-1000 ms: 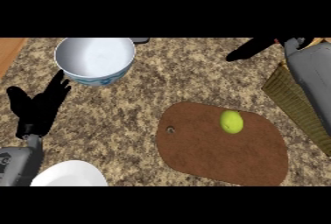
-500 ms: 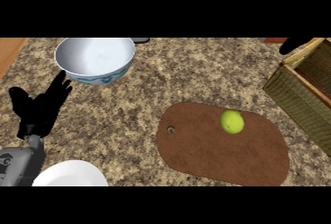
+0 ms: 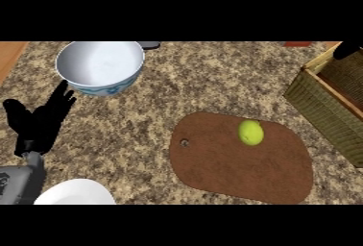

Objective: Pick the pear from the cutting board and place it in the basket

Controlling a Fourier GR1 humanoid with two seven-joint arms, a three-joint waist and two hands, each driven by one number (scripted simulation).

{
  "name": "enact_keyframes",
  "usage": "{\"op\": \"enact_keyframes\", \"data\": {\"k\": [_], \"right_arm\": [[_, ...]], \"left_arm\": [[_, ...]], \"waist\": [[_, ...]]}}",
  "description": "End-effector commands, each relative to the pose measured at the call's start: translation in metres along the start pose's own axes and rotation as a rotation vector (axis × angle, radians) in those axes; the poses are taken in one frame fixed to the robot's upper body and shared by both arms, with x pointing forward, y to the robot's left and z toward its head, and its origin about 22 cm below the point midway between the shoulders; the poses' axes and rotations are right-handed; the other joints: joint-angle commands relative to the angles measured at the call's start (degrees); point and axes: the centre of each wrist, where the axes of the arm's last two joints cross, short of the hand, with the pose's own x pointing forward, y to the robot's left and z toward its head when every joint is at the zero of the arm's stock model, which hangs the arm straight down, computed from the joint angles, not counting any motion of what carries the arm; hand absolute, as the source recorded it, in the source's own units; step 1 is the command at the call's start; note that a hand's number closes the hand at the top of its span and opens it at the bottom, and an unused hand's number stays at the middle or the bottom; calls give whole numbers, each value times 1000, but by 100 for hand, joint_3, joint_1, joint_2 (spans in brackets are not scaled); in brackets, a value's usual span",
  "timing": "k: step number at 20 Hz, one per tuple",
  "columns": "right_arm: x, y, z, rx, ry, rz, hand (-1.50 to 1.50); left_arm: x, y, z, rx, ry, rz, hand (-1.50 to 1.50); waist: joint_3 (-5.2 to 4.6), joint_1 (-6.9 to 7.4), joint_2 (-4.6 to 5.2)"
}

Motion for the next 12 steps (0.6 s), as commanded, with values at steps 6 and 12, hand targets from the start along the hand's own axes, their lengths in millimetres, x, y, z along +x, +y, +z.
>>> {"op": "enact_keyframes", "data": {"k": [6,12], "right_arm": [[-44,30,13,-40,-51,-65,-150],[-92,69,6,-100,-69,-110,-150]], "left_arm": [[-7,5,2,36,17,3,0],[2,6,7,23,17,-8,0]], "waist": [[-5,-174,-44],[-1,-58,-4]]}}
